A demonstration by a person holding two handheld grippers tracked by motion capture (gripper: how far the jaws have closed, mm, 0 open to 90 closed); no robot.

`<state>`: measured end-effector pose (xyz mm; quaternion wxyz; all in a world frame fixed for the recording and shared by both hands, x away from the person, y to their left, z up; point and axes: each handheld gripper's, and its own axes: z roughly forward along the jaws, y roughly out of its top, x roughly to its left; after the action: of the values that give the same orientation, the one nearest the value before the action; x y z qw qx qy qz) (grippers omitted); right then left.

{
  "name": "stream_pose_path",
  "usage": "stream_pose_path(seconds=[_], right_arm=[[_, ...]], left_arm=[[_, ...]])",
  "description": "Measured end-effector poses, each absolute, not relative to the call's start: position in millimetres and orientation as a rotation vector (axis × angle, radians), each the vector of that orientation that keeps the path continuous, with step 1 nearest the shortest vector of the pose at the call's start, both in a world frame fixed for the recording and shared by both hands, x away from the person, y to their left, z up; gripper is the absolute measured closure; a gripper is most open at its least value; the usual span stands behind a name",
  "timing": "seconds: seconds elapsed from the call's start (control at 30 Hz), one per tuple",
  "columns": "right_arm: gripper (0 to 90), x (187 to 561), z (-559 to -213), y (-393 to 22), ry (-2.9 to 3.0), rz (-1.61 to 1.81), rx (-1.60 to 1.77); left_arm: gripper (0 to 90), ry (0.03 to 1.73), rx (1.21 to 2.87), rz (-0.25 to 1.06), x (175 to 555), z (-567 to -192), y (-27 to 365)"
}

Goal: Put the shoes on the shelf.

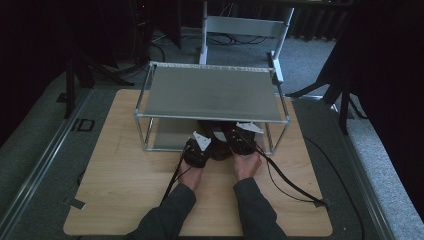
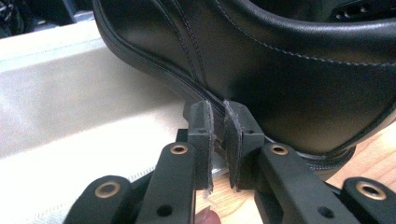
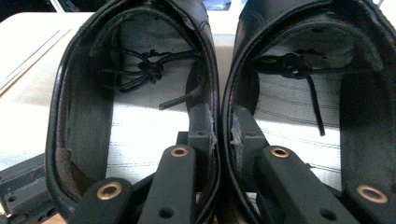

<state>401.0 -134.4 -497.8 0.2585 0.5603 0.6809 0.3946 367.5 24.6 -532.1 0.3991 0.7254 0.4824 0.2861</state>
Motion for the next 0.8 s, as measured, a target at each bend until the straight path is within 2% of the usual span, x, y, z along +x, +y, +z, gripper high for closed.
stream_pose_path(seconds=[0.2,0.8], right_arm=[[80.6,399,-500,-131,1.804,1.081,1.492],[79.6,400,-506,-131,1.730,1.117,1.451]], left_arm=[[89.4,1.228,1.818,0.755,374,-532,19],[90.0,1.241,1.743,0.807,385,-537,12]])
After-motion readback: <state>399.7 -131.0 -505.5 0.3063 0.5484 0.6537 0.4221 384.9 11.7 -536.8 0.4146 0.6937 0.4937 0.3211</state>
